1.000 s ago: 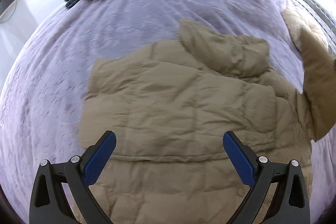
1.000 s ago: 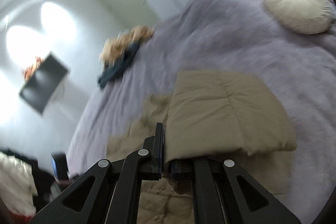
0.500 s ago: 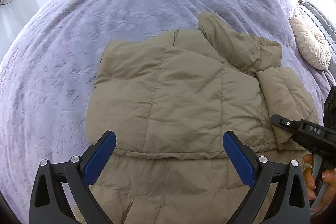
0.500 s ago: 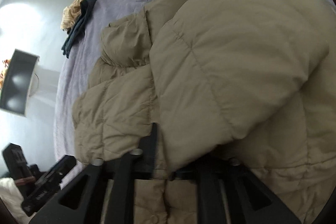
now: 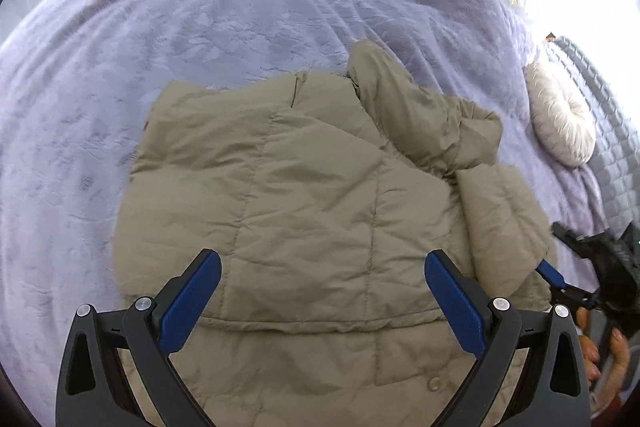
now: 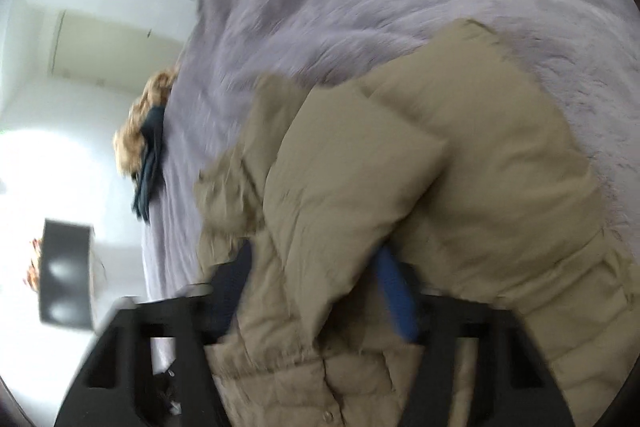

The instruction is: Fold large clothes

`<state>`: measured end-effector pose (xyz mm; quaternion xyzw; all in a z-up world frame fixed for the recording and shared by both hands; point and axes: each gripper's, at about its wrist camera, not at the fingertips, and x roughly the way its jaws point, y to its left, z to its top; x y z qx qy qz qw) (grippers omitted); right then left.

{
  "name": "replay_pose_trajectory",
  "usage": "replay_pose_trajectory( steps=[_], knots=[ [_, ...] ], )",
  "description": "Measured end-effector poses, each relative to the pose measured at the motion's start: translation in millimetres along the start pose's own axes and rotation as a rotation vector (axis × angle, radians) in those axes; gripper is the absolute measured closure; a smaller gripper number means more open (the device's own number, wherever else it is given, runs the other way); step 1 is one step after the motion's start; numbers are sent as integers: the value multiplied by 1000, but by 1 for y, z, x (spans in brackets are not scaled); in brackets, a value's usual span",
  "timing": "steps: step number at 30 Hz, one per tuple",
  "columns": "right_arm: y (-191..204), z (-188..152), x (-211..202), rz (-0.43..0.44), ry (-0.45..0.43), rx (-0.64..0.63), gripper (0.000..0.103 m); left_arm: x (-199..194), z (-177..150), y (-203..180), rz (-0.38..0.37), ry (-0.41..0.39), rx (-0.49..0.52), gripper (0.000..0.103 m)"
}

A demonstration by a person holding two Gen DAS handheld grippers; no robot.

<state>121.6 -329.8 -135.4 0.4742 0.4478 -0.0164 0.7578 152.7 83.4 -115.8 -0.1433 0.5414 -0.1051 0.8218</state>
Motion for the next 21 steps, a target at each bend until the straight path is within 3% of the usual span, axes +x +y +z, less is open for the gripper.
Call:
replay_pose_trajectory(
  steps=[2,7,12,13,14,15,17,21],
  knots=[
    [9,5,11,-6,14,-25,94,0,0,5,-28,2,-25,1],
    [70,-10,28,-9,23,-292,95,-5,4,22,-163,-5,-85,1],
    [122,-57,59,-20,143,-554,93,-12,12,42,-291,-20,-164,1],
    [130,-71,71,-40,200,-610,90,-12,14,43,-316,-18,-171,1],
    [132,-79,77,-51,233,-638,76,-12,15,44,-335,-12,-172,1],
    [134,-90,83,-62,263,-664,56,-10,16,44,-353,-3,-171,1],
    [132,-103,87,-77,287,-688,31,-5,17,41,-378,18,-169,1],
    [107,-104,69,-83,302,-645,31,7,14,27,-395,60,-131,1]
  ],
)
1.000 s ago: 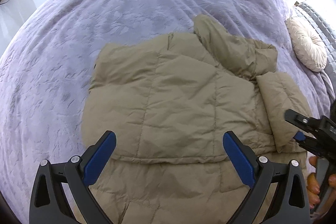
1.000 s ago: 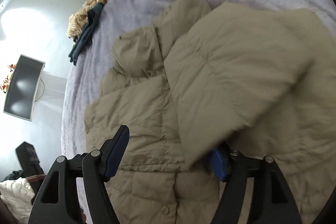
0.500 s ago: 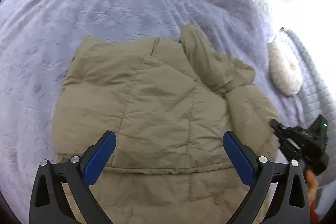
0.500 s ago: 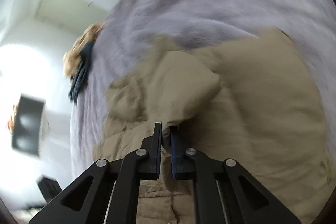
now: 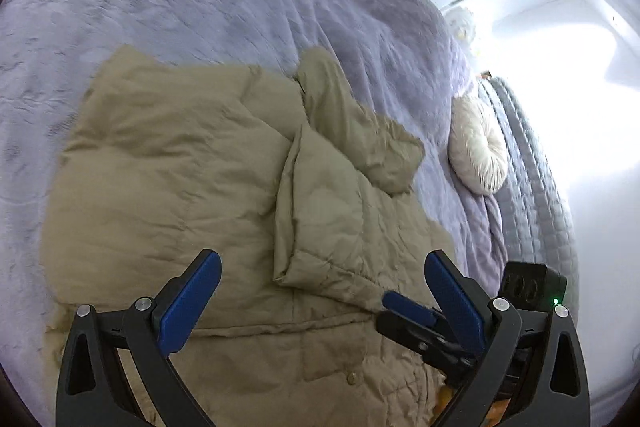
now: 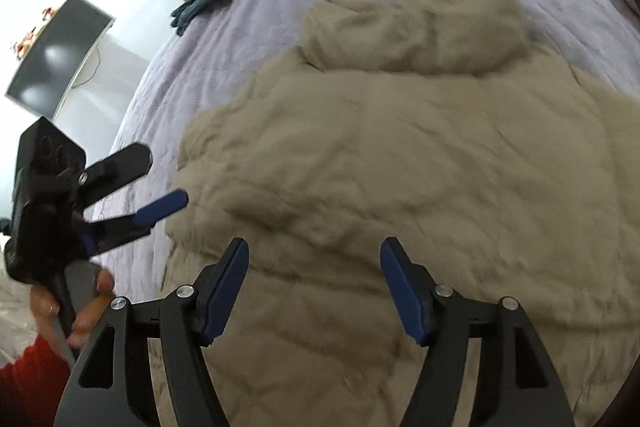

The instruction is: Fold large clothes

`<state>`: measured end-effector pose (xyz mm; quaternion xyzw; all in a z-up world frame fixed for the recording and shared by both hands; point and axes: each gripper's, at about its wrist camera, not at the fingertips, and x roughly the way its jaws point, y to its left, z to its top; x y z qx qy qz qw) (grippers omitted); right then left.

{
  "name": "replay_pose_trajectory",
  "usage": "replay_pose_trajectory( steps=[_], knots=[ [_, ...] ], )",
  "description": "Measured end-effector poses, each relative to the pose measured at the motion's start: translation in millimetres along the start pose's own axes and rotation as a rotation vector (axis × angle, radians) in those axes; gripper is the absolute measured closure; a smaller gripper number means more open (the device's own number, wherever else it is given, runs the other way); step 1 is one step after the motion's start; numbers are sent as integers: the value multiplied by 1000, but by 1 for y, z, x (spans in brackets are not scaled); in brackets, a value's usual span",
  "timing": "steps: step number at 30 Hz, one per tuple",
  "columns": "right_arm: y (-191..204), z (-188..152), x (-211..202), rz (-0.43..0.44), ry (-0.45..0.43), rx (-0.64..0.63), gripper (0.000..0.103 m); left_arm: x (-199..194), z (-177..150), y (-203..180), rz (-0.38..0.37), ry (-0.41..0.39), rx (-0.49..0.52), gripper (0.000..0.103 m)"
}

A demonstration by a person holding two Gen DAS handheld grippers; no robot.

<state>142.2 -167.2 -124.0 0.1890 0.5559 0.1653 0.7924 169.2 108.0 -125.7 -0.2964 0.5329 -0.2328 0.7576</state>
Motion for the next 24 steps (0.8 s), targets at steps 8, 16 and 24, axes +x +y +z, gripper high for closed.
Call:
replay_pose_trajectory(
  steps=[8,16,24],
  knots=[
    [-140,-57,-70,-39,-58,425,31,44,2,-15,25,72,30,1],
    [-227,-67,-101,6,-223,728,85,82,2,-36,47,133,83,63],
    [-224,-55,-96,-74,-211,623,92,65,-26,-33,66,123,124,92]
  ],
)
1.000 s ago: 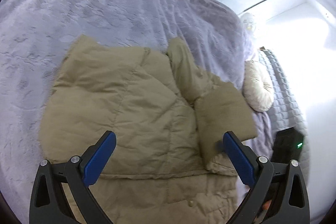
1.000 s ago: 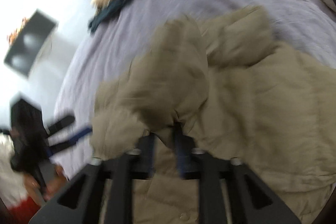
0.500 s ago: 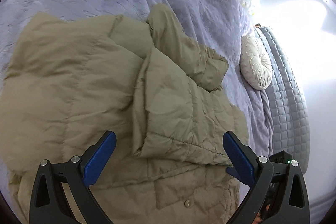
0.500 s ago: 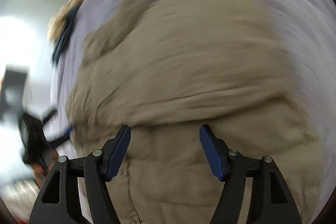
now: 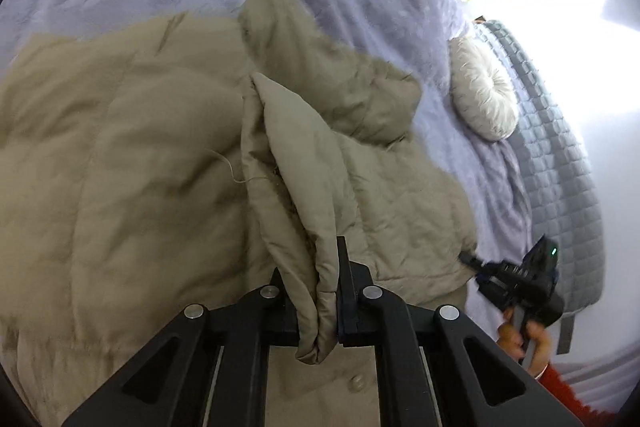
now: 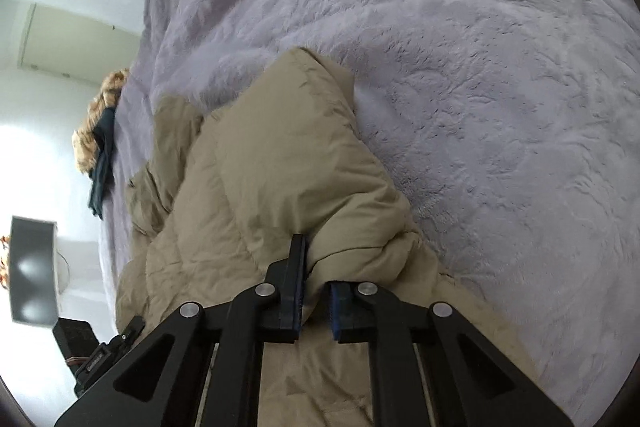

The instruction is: Fold large clothes

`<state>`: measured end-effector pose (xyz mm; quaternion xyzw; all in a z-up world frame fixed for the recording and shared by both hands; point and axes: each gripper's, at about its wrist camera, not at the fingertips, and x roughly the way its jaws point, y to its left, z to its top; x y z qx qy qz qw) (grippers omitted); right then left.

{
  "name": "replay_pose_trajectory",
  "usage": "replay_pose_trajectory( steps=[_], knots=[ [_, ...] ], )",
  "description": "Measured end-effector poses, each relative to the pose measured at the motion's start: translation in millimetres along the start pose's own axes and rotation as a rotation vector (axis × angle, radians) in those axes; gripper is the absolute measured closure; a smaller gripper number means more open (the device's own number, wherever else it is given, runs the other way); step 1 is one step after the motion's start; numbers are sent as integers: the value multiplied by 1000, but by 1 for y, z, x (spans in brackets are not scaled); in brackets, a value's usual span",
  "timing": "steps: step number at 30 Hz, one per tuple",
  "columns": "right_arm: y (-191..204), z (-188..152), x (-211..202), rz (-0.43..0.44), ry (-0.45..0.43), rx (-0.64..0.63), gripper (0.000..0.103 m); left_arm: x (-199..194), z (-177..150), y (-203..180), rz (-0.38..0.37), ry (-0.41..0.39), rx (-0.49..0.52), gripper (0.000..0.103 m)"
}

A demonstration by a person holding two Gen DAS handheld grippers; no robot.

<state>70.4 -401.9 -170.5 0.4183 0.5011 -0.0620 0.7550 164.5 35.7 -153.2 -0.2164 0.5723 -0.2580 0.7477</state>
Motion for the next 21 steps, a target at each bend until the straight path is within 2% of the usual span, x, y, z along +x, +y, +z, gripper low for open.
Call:
replay_pose_trajectory(
  steps=[2,6,13,14,16,17,18,21],
  knots=[
    [-1,-1,11,-17,23,3,92,7,-7,13,48,31,-29,91],
    [-7,-6,16,-7,24,25,92,-3,-9,28,45,34,-79,91],
    [-1,-10,6,-27,49,-18,91,-48,-4,23,200,-5,15,91],
    [2,-11,4,-35,59,-37,87,-55,-3,19,206,-15,28,91],
    [11,-20,-7,-50,79,-98,69,-64,1,13,205,-30,49,91],
    [18,-26,-15,-40,83,-139,49,-66,4,7,204,-40,65,91],
    [25,-32,-26,-22,72,-184,41,-65,7,1,201,-49,79,91],
    [42,-33,-50,-11,2,-292,41,-56,18,-13,192,-59,112,91]
  ],
)
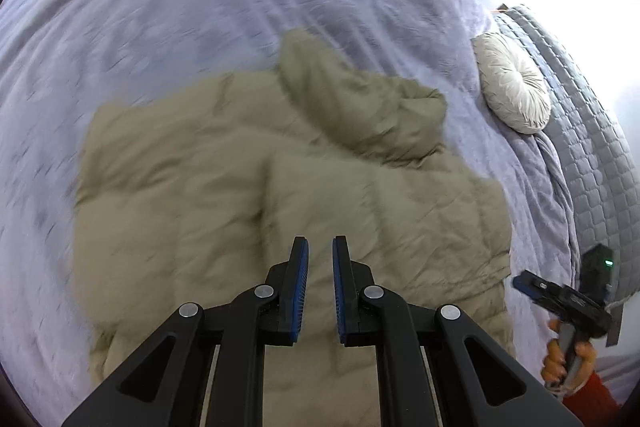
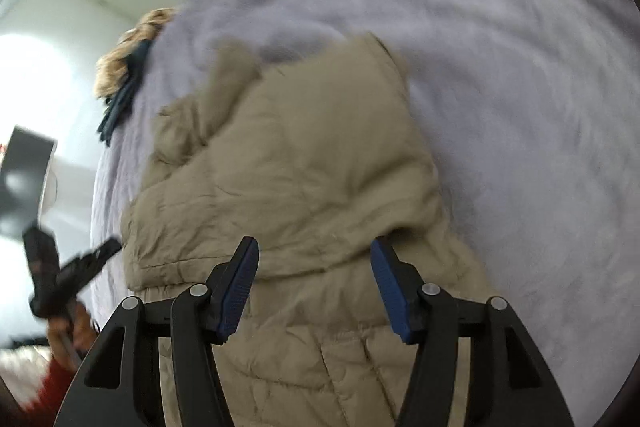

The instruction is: Fold large clothes

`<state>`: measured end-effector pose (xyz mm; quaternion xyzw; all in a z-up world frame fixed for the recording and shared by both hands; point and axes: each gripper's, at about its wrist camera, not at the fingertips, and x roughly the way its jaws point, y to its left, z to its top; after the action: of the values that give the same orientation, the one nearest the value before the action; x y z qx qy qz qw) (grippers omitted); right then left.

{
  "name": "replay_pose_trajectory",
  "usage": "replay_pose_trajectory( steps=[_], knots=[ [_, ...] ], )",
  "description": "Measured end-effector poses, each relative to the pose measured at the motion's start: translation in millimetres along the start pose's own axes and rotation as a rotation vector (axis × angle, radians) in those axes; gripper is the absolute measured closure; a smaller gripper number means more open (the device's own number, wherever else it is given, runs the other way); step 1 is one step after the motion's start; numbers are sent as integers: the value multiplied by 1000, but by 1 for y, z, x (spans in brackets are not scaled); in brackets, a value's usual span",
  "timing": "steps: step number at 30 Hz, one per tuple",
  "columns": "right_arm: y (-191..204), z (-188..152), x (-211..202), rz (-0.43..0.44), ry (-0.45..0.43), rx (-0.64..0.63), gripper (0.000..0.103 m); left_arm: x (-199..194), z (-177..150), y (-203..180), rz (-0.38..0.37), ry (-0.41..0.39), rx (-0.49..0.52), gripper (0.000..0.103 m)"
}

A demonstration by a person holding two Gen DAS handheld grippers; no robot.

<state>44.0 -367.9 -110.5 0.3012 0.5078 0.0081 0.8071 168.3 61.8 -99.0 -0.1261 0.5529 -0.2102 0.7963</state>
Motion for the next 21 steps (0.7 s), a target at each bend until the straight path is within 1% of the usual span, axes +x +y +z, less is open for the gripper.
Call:
replay_pose_trajectory(
  steps=[2,3,4,5,6,7,9,10,11,12,13,14,15,18,20,21],
  knots=[
    [-3,15,-8,-16,-58,11,41,14,9,-10,3,-3,5,91],
    [-12,26,-9,-14,-86,58,41,23,13,-13,3,-6,6,91],
    [-26,37,-8,7,-109,123,41,30,14,-16,18,-9,10,91],
    [-36,45,-5,21,-121,174,41,41,16,-20,57,-7,22,91],
    [-47,53,1,34,-127,233,41,48,15,-20,95,0,31,91],
    [-59,59,10,54,-122,291,41,54,13,-19,112,12,32,91],
    [-83,71,32,106,-93,397,41,62,8,-17,117,28,27,91],
    [-89,74,41,110,-80,429,41,65,6,-16,119,31,28,91],
    [-95,77,51,129,-62,462,43,66,5,-15,124,33,31,91],
    [-97,81,59,165,-51,476,67,68,4,-13,128,34,32,91],
    [-94,86,65,193,-42,465,81,69,4,-12,130,35,31,91],
    [-89,88,65,190,-48,444,87,71,4,-11,134,37,29,91],
    [-83,92,65,161,-63,406,88,74,5,-10,140,37,26,91],
    [-71,99,76,44,-41,309,89,82,4,-8,140,37,17,91],
    [-73,101,86,-13,-25,280,89,86,2,-8,134,33,15,91],
    [-74,100,89,-28,-20,273,89,88,2,-8,129,31,15,91]
  ],
)
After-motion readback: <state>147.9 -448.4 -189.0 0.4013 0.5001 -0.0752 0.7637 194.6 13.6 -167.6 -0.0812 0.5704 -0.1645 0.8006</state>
